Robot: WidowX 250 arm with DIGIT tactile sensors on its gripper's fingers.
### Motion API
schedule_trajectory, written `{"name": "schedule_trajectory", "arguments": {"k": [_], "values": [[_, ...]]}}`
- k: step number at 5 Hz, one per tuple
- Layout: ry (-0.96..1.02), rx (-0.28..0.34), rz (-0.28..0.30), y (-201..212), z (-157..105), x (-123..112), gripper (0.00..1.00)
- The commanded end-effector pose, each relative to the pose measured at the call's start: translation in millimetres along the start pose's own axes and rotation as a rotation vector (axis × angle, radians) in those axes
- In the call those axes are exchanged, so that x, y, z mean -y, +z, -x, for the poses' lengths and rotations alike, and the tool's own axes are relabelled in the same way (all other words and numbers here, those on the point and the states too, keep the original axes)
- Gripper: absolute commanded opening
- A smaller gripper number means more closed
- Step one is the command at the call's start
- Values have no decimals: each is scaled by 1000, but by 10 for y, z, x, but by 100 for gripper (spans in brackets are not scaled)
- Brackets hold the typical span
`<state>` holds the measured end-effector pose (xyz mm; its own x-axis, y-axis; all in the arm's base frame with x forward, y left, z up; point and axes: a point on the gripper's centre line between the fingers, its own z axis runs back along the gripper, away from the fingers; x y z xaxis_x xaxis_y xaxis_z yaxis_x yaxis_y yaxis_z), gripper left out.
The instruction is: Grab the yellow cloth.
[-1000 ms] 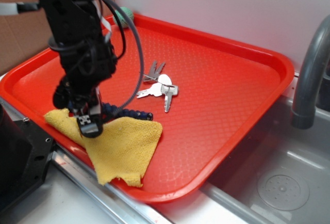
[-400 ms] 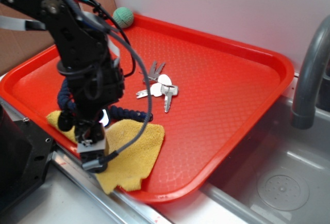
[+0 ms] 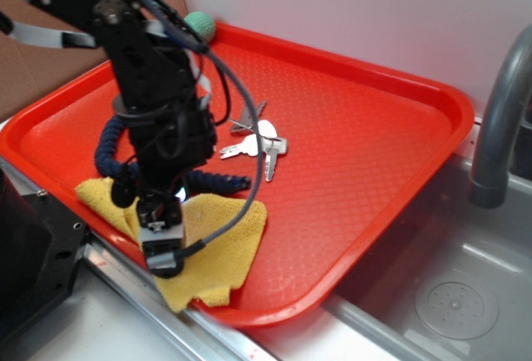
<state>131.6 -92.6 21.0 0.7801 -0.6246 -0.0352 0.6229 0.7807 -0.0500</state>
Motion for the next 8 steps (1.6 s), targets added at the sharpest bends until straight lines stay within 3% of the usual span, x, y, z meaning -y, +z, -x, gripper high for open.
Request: {"name": "schedule_trajectory", "arguments": {"k": [1,3,4,5,6,7,8], "values": [[29,-24,-14,-116,28,-52,0],[33,-14,-33,-57,60,-54,0],[125,-19,-72,49,151,-217,0],[378,18,-114,564,346,-564,0],[609,110,-89,1053,374,-756,0],[690,184,-118,1565,361,-824,0],[765,176,-146,2072,328,-895,0]]}}
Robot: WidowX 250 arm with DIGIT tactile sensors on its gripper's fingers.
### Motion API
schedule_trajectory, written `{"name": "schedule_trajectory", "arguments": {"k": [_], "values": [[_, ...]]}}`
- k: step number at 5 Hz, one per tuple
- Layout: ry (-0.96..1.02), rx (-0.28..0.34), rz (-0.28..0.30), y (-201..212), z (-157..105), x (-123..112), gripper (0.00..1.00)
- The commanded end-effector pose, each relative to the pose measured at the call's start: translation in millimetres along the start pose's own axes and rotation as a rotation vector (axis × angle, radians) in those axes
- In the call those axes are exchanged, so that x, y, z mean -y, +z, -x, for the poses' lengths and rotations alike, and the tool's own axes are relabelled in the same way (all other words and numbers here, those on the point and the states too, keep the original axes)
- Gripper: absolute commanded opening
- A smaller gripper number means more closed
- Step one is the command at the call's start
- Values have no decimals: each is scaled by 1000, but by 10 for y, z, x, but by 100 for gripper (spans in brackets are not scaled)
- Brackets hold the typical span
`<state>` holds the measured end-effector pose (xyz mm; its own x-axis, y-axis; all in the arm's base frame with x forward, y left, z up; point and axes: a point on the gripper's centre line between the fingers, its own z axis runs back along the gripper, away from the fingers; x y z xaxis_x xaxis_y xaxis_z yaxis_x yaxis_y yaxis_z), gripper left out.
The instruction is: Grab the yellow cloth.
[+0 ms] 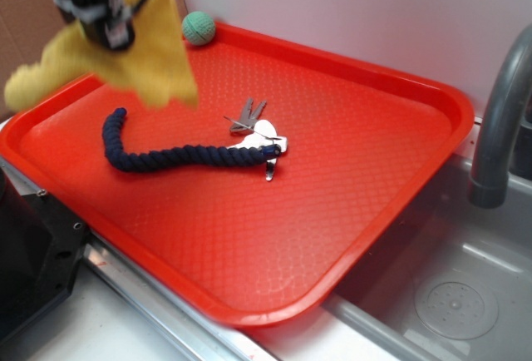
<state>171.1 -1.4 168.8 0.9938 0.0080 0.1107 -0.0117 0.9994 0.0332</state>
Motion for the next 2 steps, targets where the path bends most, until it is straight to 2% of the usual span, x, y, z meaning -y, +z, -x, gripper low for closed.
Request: {"name": "schedule_trajectory", "arguments": {"k": [1,2], "values": [[113,23,7,1037,-166,-162,0],[120,-56,-47,1105,-235,-142,0]]}}
